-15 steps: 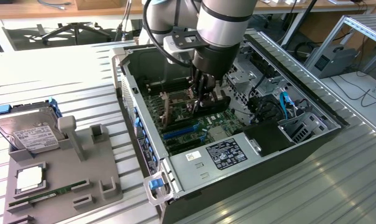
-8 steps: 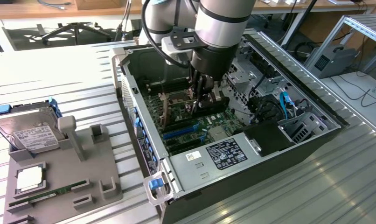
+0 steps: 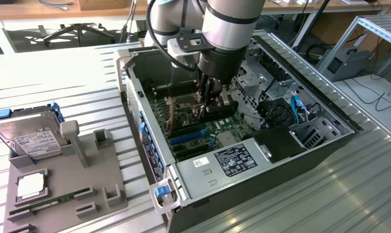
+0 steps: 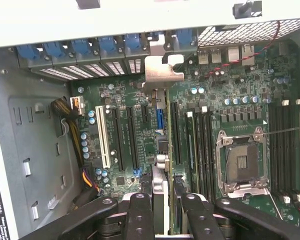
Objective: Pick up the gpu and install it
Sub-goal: 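Insert the gpu into the slot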
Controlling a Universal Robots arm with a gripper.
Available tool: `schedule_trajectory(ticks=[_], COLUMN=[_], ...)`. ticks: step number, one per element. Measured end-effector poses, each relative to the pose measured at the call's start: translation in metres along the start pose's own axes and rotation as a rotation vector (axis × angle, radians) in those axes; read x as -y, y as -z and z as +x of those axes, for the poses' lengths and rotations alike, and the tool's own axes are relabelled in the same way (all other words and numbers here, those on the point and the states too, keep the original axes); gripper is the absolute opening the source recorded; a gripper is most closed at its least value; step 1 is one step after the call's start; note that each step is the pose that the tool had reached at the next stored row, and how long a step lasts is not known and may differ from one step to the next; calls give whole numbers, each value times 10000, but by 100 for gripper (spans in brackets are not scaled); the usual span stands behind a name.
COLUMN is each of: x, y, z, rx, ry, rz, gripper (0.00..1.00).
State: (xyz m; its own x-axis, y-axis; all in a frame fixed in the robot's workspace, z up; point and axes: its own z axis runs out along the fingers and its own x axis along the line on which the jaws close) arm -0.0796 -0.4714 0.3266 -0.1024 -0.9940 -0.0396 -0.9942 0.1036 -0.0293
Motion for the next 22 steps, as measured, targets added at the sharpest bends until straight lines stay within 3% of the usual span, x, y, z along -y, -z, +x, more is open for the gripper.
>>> schedule_trajectory(ticks=[13,20,22], x=[-47,-73,-78], y=[-14,-95,-112], z=[8,13,15], rx=[-1,-1,-27], ry=[-1,-2,0], rz=[0,0,2], gripper=[27,27,27])
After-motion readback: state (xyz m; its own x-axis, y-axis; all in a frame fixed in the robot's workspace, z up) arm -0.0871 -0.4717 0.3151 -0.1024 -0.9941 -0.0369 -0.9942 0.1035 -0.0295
